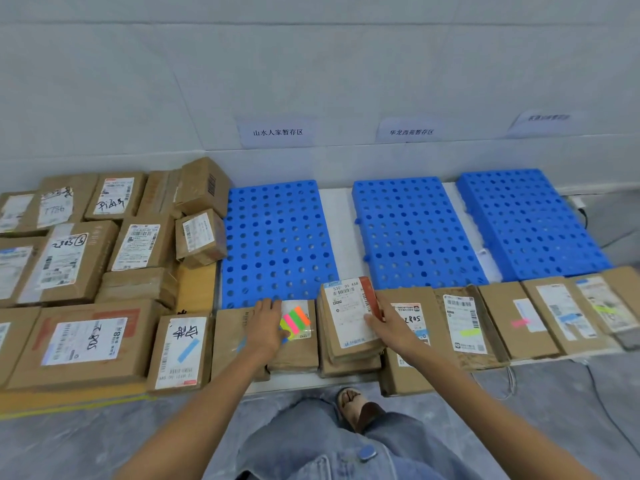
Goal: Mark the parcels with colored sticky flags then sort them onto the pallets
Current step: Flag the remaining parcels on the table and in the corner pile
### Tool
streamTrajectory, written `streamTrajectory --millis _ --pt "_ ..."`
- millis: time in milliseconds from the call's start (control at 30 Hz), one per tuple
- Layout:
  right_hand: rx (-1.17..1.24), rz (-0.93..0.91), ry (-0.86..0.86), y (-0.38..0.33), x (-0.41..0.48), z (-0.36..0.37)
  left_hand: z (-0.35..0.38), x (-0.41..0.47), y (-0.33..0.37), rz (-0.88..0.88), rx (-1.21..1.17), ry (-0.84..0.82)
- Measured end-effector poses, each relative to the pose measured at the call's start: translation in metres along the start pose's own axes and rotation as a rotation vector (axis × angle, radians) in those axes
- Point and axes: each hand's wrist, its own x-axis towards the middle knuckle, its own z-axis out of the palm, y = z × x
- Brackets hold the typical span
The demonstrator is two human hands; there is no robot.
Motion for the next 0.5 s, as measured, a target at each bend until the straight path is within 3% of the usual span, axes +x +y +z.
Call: streamTrajectory --millis 267,500 --pt "-0.055 0.016 0.065 -0.011 -0.002 -0.003 -0.005 0.017 -0.012 -0.028 -0.117 0.017" --pt "-0.231 -0.245 0.306 -0.026 -0.003 -0.017 -0.052 0.011 -0.002 -0.230 -0.855 0.055"
